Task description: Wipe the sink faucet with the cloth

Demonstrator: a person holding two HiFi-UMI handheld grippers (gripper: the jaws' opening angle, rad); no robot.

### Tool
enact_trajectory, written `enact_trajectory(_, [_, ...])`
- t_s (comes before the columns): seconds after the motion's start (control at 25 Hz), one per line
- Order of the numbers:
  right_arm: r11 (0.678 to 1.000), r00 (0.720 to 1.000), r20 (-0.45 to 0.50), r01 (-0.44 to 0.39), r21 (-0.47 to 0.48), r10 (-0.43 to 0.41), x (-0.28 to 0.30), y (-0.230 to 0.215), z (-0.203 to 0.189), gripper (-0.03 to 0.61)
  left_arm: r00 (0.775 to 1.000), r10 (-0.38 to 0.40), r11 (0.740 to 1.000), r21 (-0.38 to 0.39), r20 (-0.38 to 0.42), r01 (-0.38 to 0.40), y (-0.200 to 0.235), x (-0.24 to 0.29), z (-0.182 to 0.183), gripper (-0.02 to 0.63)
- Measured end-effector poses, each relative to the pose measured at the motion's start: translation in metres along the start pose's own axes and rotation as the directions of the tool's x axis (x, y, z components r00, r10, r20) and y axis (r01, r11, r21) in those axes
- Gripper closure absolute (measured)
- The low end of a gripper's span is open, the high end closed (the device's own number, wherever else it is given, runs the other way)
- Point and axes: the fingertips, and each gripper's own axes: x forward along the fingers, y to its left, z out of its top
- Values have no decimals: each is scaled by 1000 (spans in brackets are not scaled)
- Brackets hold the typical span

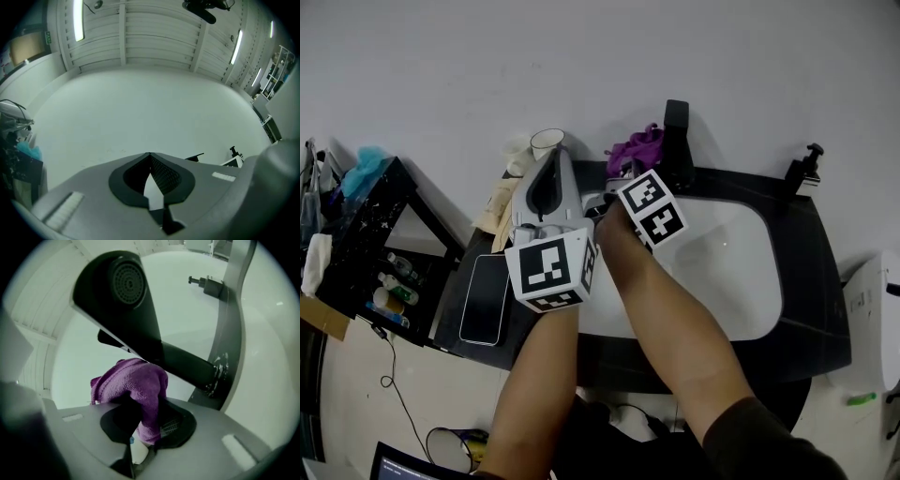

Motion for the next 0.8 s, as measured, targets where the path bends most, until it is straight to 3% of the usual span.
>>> enact_trajectory(0.52, [998,998,-33,51,24,-50,-17,-36,-12,505,999,-41,999,-26,-20,41,-11,5,-5,595])
enact_trajectory(0.68, [1000,999,-43,23,20,-23,-32,-30,3,503,997,-72,996,57,-9,73,-35,3,4,595])
enact_trajectory(0.8, [1000,994,-113,0,-2,0,-38,-22,-11,503,997,-79,992,102,-8,79,-37,1,3,595])
